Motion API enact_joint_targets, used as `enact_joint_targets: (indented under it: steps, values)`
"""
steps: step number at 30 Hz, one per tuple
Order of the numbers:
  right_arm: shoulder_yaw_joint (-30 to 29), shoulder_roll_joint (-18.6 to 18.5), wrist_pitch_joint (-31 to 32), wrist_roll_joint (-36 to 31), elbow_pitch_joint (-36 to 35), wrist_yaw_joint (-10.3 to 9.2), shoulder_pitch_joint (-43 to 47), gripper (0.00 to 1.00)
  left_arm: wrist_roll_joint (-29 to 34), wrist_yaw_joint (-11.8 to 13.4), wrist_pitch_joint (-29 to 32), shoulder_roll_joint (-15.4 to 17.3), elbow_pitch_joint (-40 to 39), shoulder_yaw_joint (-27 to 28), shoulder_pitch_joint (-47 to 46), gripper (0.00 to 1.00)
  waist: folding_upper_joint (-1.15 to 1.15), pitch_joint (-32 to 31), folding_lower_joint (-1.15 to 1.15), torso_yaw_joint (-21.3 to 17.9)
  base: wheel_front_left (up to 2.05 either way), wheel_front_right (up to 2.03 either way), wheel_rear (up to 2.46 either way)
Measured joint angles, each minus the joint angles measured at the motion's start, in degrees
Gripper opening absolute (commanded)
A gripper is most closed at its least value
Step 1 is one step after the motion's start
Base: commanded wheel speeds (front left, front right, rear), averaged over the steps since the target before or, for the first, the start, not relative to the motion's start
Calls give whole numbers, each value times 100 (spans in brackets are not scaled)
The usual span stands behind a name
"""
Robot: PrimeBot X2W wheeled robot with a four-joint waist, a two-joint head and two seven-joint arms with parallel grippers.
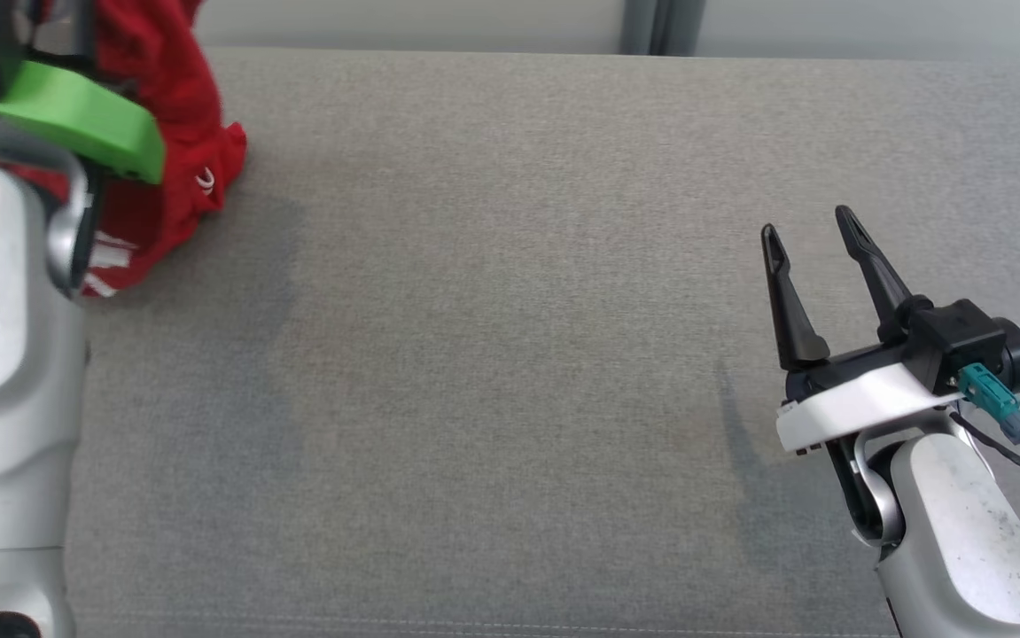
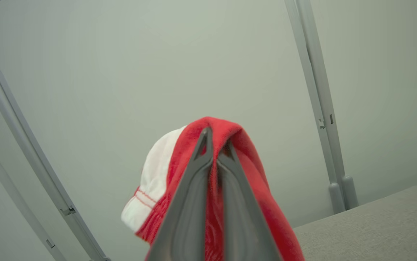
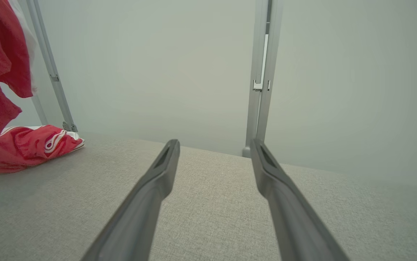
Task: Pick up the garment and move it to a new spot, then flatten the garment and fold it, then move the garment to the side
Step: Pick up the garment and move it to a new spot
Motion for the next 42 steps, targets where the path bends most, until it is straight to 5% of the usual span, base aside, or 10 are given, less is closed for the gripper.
enact_joint_targets:
  steps: [6, 11, 13, 23, 31, 38, 42]
  values:
    - [29, 34, 0, 59, 7, -1, 160, 100, -214, -51, 116, -637, -354, -366, -17, 0, 0, -199, 0, -454, 0, 0, 0]
    - [62, 96, 0, 143, 9, -1, 304, 100, -578, -90, 242, -1588, -565, -799, 59, 0, 0, -315, 0, -895, 0, 0, 0]
    - [66, 101, 0, 143, 7, -1, 311, 100, -598, -92, 243, -1653, -583, -937, 108, 0, 0, -324, 0, -962, 0, 0, 0]
    - [199, 135, 0, 144, -37, 9, 309, 100, -645, -116, 495, -1232, -532, -2240, 871, 0, 0, -221, 0, -1480, 0, 0, 0]
    - [122, 145, 0, 180, -99, 0, 303, 100, -850, 46, 320, -1195, -673, -2410, 847, 0, 0, -15, 0, -1771, 0, 0, 0]
    - [-27, 144, 0, 180, -178, -8, 305, 100, -335, 163, 230, -1184, -530, -2370, 451, 0, 0, 103, 0, -1710, 0, 0, 0]
    - [-10, 145, 0, 177, -227, -5, 305, 100, -88, 100, 298, -872, -267, -2593, 493, 0, 0, 180, 0, -1622, 0, 0, 0]
